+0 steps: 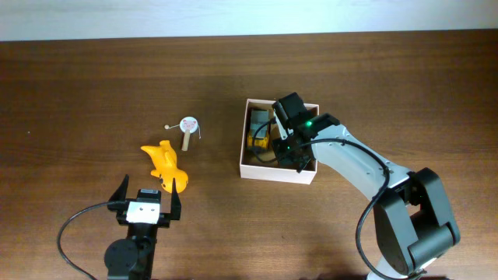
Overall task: Pack container
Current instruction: 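Release the cube beside the truck and raise the right gripper, then move the right gripper to the yellow ball and grasp it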
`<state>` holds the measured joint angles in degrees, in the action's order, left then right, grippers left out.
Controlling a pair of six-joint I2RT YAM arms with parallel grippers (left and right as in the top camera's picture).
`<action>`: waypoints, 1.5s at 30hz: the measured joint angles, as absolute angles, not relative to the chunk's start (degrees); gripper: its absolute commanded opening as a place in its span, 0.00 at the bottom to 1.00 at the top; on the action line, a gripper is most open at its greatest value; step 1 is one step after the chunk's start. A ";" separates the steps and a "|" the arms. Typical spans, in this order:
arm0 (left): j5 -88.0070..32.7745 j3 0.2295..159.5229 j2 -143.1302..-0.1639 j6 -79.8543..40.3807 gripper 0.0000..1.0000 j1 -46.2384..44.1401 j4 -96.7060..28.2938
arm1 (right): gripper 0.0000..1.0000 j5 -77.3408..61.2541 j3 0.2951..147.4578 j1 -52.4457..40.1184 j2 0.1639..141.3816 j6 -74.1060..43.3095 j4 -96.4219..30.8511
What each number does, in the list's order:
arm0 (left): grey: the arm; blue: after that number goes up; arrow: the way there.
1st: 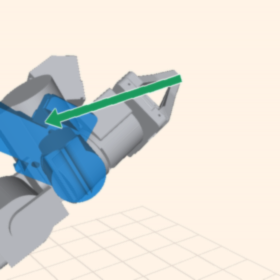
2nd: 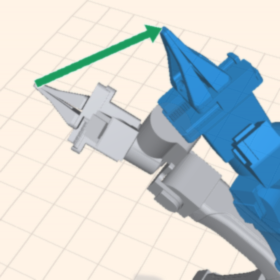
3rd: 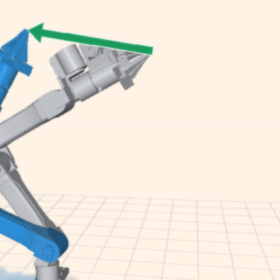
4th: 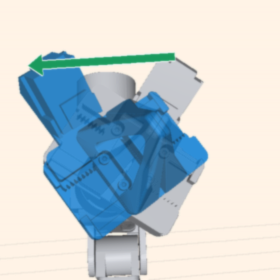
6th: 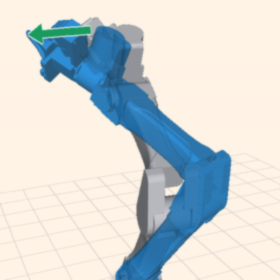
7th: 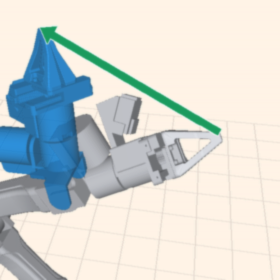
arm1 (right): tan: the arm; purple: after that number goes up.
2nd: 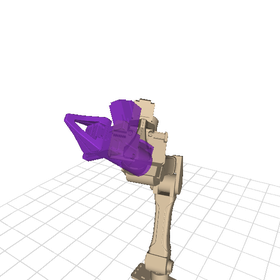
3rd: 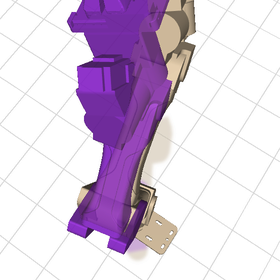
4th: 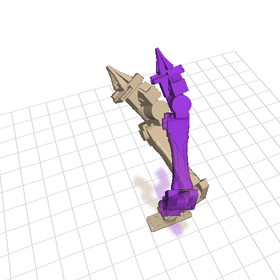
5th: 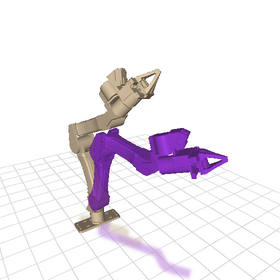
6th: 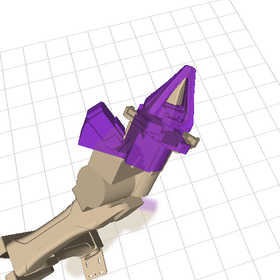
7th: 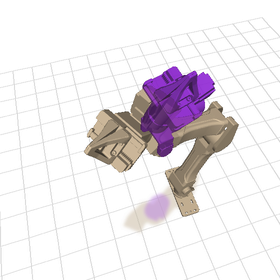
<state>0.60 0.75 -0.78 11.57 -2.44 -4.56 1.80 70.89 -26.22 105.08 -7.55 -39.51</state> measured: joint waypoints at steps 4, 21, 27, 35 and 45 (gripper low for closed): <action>0.60 0.75 -0.78 11.57 0.99 -2.44 -4.56 | 0.04 4.19 70.89 -26.17 105.08 -7.53 -38.00; 0.60 0.75 -0.78 11.57 0.99 -2.44 -4.56 | 0.04 7.46 70.89 -20.18 105.08 -2.57 -36.93; 0.60 0.75 -0.78 11.57 0.99 -2.44 -4.56 | 0.04 7.49 70.89 -19.79 105.08 -1.06 -35.66; 0.60 0.75 -0.78 11.57 0.99 -2.44 -4.56 | 0.17 4.82 73.71 -20.10 105.23 -0.54 -41.28; 0.60 0.75 -0.78 11.57 0.99 -2.44 -4.56 | 0.54 2.26 92.25 -23.38 105.27 -0.47 -57.45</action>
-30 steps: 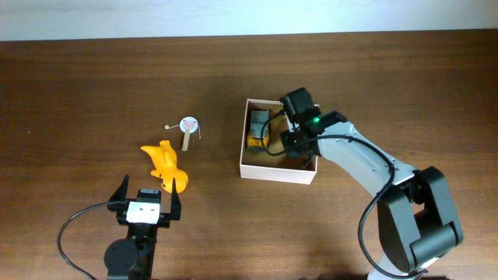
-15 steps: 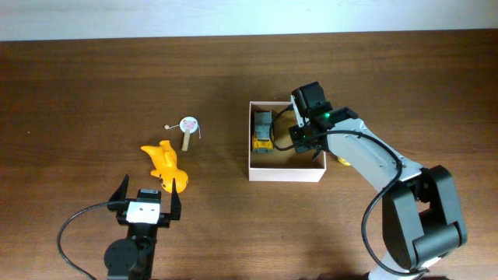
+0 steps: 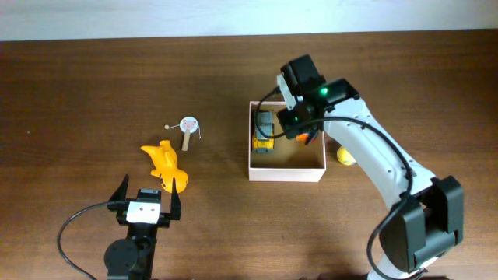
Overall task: Pack container
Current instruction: 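Move the right gripper to the yellow ball and grasp it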
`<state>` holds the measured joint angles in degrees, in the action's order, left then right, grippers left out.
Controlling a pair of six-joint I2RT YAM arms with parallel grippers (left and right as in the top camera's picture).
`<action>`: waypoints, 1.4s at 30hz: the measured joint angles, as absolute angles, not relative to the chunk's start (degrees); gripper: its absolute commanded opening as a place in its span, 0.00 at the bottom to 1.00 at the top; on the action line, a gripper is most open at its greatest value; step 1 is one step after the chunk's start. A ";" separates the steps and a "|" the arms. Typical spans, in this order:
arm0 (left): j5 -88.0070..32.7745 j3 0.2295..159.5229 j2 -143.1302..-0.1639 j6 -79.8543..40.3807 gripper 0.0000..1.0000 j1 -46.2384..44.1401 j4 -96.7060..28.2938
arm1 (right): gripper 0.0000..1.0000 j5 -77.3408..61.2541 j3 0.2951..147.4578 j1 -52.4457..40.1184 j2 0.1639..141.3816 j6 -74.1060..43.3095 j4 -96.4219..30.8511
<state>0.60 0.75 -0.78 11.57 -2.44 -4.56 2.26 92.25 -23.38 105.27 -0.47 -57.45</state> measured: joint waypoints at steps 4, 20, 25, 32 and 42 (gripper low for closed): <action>0.60 0.75 -0.78 11.57 0.99 -2.44 -4.56 | 0.65 2.37 96.60 -22.57 105.03 -4.69 -61.80; 0.60 0.75 -0.80 11.57 0.99 -2.44 -4.56 | 0.77 7.66 95.39 -8.01 101.82 -18.48 -74.67; 0.60 0.75 -0.80 11.57 0.99 -2.44 -4.56 | 0.79 6.83 86.89 -4.36 101.41 -19.31 -67.75; 0.60 0.75 -0.78 11.57 0.99 -2.44 -4.56 | 0.81 3.25 76.29 -2.28 101.43 -18.11 -59.42; 0.60 0.75 -0.78 11.57 0.99 -2.44 -4.56 | 0.83 2.44 70.19 -2.28 101.41 -16.23 -49.58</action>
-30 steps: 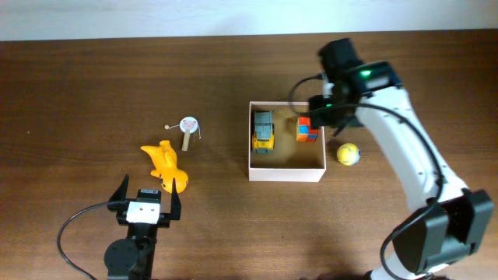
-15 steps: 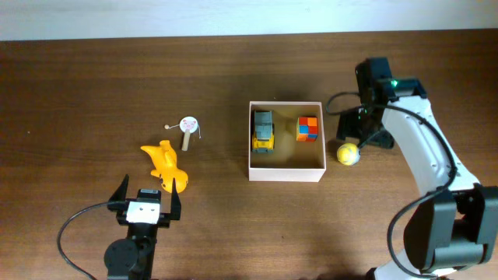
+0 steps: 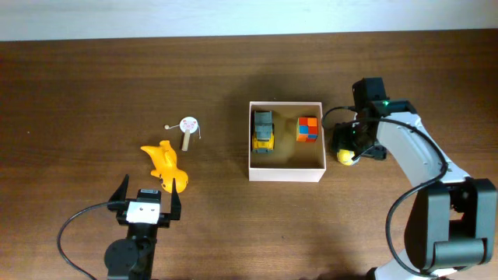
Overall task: Pack container
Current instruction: 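Move the right gripper to the yellow ball and grasp it, then lift the ball and lower it into the box between truck and cube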
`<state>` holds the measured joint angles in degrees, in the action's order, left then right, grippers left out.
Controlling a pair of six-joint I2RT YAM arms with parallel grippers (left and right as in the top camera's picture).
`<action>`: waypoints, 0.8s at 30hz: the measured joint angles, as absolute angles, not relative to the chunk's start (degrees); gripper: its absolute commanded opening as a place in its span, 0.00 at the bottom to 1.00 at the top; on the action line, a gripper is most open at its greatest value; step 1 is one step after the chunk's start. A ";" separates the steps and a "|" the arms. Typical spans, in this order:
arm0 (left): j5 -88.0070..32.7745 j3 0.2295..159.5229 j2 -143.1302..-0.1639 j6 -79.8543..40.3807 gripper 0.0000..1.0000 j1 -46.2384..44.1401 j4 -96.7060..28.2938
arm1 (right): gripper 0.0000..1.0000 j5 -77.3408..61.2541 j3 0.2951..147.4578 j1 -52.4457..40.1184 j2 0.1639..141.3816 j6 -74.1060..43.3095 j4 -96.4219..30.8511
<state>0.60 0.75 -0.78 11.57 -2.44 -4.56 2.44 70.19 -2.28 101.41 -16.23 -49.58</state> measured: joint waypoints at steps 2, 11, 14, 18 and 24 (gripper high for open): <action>0.60 0.75 -0.78 11.57 0.99 -2.44 -4.56 | 0.82 2.42 69.12 -2.28 101.41 -16.16 -48.29; 0.60 0.75 -0.80 11.57 0.99 -2.44 -4.56 | 0.75 2.26 67.57 -2.28 101.78 -15.77 -44.75; 0.60 0.75 -0.78 11.57 0.99 -2.44 -4.56 | 0.74 2.26 67.57 -2.28 103.07 -15.68 -44.16; 0.60 0.75 -0.78 11.57 0.99 -2.44 -4.56 | 0.73 2.26 67.57 -2.28 105.12 -15.59 -43.83; 0.60 0.75 -0.80 11.57 0.99 -2.44 -4.56 | 0.42 2.20 67.57 -2.28 105.75 -15.31 -43.81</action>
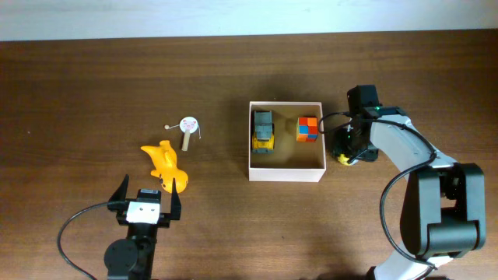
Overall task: Pack container
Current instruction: 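Lift the ball and lower it into the box between truck and cube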
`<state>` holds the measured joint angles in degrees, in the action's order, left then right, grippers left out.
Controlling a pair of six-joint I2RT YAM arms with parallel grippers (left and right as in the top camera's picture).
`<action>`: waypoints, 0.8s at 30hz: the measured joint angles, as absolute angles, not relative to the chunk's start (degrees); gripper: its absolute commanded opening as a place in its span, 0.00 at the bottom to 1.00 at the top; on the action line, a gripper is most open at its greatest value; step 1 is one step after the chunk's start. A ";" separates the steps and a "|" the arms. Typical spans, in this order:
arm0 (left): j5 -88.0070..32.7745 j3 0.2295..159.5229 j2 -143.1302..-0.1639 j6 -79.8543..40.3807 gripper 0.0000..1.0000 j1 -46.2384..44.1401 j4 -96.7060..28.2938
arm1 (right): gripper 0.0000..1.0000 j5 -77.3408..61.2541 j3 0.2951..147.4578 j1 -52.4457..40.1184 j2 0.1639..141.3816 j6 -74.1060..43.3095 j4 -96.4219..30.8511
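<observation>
A white open box [286, 175] stands at mid-table. Inside it lie a grey-and-yellow toy truck [264, 131] on the left and a multicoloured cube [308, 128] on the right. Just outside the box's right wall, my right gripper [343, 148] hangs over a small yellow ball [342, 159] and hides most of it; how its jaws stand does not show. A yellow toy animal [166, 166] and a small rattle drum [187, 128] lie to the left. My left gripper [146, 201] sits open at the near edge, just below the yellow animal.
The right arm [405, 148] reaches in from the lower right and curves round beside the box. The table's far edge runs along the top of the view.
My right gripper has shifted slightly left and lower, and now covers more of the yellow ball. The box, its contents and the left arm are unchanged.
First my right gripper was down inside the box, which sat skewed. Then the box stood straight and a little further right, with the gripper over its back right part. Later the cube lay in the box and the gripper was outside by the yellow ball, where it remains.
</observation>
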<state>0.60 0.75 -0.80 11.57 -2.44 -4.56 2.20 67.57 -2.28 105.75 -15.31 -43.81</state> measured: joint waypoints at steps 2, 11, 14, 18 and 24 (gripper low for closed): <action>0.60 0.75 -0.78 11.57 0.99 -2.44 -4.56 | 0.35 2.24 67.57 -2.28 105.75 -15.11 -43.83; 0.60 0.75 -0.80 11.57 0.99 -2.44 -4.56 | 0.30 2.26 67.66 -2.28 105.75 -14.96 -44.53; 0.58 0.75 -0.78 11.57 0.99 -2.44 -4.56 | 0.31 2.09 68.64 -2.28 105.75 -14.46 -48.38; 0.60 0.75 -0.78 11.57 0.99 -2.44 -4.56 | 0.31 1.98 73.54 -2.28 104.84 -12.78 -54.41; 0.60 0.75 -0.78 11.57 0.99 -2.44 -4.56 | 0.33 -1.08 87.37 -2.28 97.19 -8.71 -60.60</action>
